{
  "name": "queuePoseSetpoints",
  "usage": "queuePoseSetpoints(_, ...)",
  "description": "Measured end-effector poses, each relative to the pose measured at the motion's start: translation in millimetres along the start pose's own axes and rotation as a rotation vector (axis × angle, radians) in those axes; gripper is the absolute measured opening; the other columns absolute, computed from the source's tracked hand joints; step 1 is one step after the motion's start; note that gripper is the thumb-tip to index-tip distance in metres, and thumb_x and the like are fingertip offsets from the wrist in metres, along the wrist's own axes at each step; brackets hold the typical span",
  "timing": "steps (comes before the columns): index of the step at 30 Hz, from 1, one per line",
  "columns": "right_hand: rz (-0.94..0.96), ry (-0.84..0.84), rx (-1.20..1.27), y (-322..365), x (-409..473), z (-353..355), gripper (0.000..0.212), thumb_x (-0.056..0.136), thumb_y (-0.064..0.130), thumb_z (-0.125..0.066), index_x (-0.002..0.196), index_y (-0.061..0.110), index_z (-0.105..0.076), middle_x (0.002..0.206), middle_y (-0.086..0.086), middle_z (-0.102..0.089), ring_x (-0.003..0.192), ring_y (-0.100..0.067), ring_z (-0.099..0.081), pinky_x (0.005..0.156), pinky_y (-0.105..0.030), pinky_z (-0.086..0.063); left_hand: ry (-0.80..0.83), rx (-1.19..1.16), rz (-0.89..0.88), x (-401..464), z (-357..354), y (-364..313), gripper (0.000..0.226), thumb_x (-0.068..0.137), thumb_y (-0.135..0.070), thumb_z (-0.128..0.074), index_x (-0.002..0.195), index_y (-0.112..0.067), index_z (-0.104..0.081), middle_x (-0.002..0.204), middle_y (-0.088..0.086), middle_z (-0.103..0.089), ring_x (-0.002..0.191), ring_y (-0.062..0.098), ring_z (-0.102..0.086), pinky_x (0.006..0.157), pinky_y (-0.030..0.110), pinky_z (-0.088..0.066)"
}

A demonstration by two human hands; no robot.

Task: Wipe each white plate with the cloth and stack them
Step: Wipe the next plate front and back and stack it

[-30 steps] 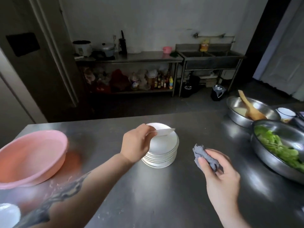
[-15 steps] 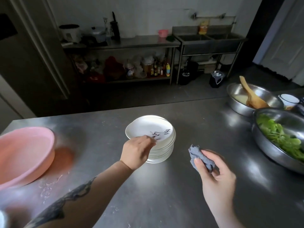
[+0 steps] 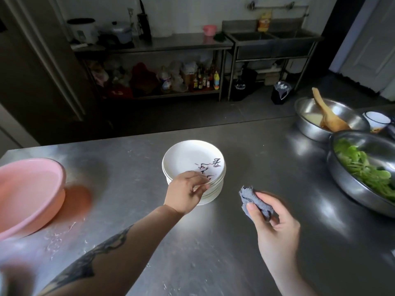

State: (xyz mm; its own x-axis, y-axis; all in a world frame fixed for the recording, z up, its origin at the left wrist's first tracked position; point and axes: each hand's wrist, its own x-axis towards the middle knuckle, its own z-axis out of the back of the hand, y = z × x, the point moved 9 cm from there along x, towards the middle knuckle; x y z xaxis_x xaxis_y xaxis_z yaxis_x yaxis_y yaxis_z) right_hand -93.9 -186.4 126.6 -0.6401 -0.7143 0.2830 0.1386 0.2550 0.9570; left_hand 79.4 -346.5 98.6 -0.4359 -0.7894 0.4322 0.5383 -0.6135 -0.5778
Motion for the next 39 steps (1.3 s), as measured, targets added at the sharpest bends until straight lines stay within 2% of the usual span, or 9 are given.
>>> queuePoseSetpoints(6, 0.018, 0.002, -0.011, 0, -3, -2, 0.028, 0.079, -0.014, -0.066, 0.091, 0.011, -0.069, 0.097, -0.01, -0.069, 0.08, -0.01, -0.069, 0.071, -0.015, -0.055, 0.044, 0.002, 0.047, 0, -3, 0, 0.014, 0.087, -0.021, -0.073, 0.097, -0.013, -0.078, 0.103, -0.003, -0.074, 0.1, 0.017, -0.068, 0.088, 0.025, -0.051)
queuePoseSetpoints(9, 0.051, 0.062, -0.066, 2, -5, -9, 0.028, 0.078, -0.013, -0.068, 0.091, 0.011, -0.071, 0.1, -0.012, -0.066, 0.087, -0.017, -0.068, 0.074, -0.022, -0.057, 0.038, 0.042, 0.069, -7, 11, -4, 0.02, 0.088, -0.021, -0.072, 0.107, -0.017, -0.075, 0.11, -0.004, -0.072, 0.108, 0.019, -0.065, 0.093, 0.033, -0.05)
queuePoseSetpoints(11, 0.084, 0.142, -0.162, 5, -6, -17, 0.028, 0.076, -0.01, -0.072, 0.092, 0.013, -0.073, 0.101, -0.003, -0.066, 0.094, -0.02, -0.066, 0.079, -0.028, -0.055, -0.041, 0.078, 0.101, -20, 35, -8, 0.021, 0.086, -0.019, -0.074, 0.107, -0.016, -0.075, 0.113, -0.003, -0.072, 0.108, 0.022, -0.065, 0.095, 0.035, -0.049)
queuePoseSetpoints(14, 0.177, 0.275, -0.351, 13, -13, -33, 0.032, 0.071, 0.0, -0.079, 0.093, 0.023, -0.074, 0.101, 0.014, -0.065, 0.097, -0.012, -0.063, 0.08, -0.019, -0.049, -0.15, 0.138, 0.184, -65, 78, -10, 0.021, 0.082, -0.011, -0.076, 0.103, -0.016, -0.076, 0.116, -0.003, -0.071, 0.103, 0.023, -0.067, 0.091, 0.031, -0.049)
queuePoseSetpoints(20, 0.398, 0.548, -0.493, 27, -60, -98, 0.032, 0.068, 0.011, -0.084, 0.093, 0.027, -0.074, 0.099, 0.018, -0.064, 0.093, -0.012, -0.062, 0.078, -0.033, -0.052, -0.261, 0.255, 0.595, -219, 153, 21, 0.019, 0.081, -0.013, -0.078, 0.097, -0.024, -0.078, 0.114, -0.008, -0.07, 0.097, 0.019, -0.069, 0.078, 0.03, -0.053)
queuePoseSetpoints(24, 0.432, 0.754, -0.434, 26, -115, -153, 0.033, 0.067, 0.011, -0.084, 0.093, 0.028, -0.074, 0.101, 0.022, -0.062, 0.094, -0.009, -0.061, 0.08, -0.018, -0.044, -0.39, 0.28, 0.888, -320, 196, 39, 0.021, 0.081, -0.013, -0.077, 0.097, -0.027, -0.077, 0.116, -0.013, -0.069, 0.087, 0.015, -0.068, 0.069, 0.026, -0.048)
queuePoseSetpoints(29, 0.418, 0.929, -0.357, 34, -195, -217, 0.029, 0.068, 0.011, -0.084, 0.09, 0.027, -0.074, 0.1, 0.021, -0.063, 0.094, -0.007, -0.058, 0.078, -0.018, -0.043, -0.48, 0.368, 1.111, -409, 254, 58, 0.02, 0.085, -0.023, -0.074, 0.103, -0.031, -0.073, 0.119, -0.017, -0.066, 0.063, 0.008, -0.056, 0.063, 0.024, -0.039)
queuePoseSetpoints(35, 0.47, 0.979, -0.328, 35, -258, -281, 0.033, 0.065, 0.009, -0.085, 0.09, 0.027, -0.074, 0.099, 0.021, -0.063, 0.093, -0.002, -0.055, 0.083, -0.016, -0.044, -0.648, 0.326, 1.236, -470, 319, 118, 0.017, 0.088, -0.03, -0.068, 0.105, -0.033, -0.07, 0.114, -0.015, -0.065, 0.075, -0.006, -0.054, 0.059, 0.019, -0.037)
queuePoseSetpoints(39, 0.426, 0.933, -0.358, 35, -295, -324, 0.035, 0.064, 0.005, -0.086, 0.089, 0.026, -0.074, 0.098, 0.022, -0.062, 0.094, 0.002, -0.054, 0.084, -0.005, -0.038, -0.554, 0.3, 1.325, -488, 352, 184, 0.028, 0.09, -0.038, -0.063, 0.116, -0.03, -0.064, 0.117, -0.012, -0.063, 0.092, 0.004, -0.057, 0.065, 0.026, -0.039)
